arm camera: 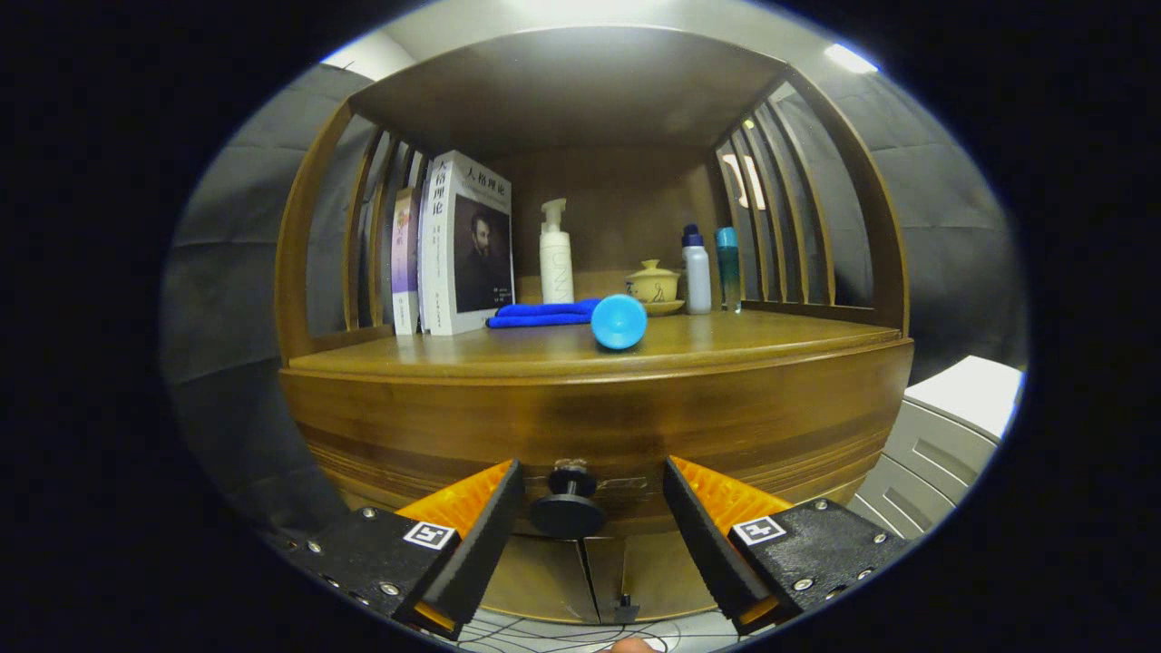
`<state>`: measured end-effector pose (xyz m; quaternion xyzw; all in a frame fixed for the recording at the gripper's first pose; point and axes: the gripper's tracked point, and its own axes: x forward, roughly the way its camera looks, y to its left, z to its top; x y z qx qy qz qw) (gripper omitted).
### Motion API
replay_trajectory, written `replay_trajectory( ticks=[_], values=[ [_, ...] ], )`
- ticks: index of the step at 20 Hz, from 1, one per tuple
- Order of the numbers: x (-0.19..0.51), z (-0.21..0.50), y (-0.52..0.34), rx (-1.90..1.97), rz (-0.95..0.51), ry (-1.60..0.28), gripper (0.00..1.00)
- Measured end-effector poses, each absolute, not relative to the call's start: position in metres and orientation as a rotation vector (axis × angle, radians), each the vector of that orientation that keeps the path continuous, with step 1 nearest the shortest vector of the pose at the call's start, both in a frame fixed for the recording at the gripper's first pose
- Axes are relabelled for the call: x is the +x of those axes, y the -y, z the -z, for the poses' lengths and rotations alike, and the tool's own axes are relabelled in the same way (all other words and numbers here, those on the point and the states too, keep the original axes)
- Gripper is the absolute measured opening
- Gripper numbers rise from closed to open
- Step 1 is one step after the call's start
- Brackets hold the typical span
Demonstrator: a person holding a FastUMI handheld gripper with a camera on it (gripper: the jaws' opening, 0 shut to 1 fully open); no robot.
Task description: Pull open the drawer, take out the items inside it, and place them on the countertop above the cabinet.
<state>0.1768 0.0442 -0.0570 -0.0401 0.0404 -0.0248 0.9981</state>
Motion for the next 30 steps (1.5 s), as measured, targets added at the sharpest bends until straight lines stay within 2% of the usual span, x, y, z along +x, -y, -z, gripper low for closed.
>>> replay_trajectory(
  ticks=[8, 18, 30],
  values=[
    [0.104, 0.011, -0.034, -0.105, -0.011, 0.002, 0.95],
    [0.011, -0.031, -0.019, -0.089, -0.016, 0.052, 0.95],
    [-0.048, -0.021, 0.011, -0.068, -0.004, 0.049, 0.95]
  ],
)
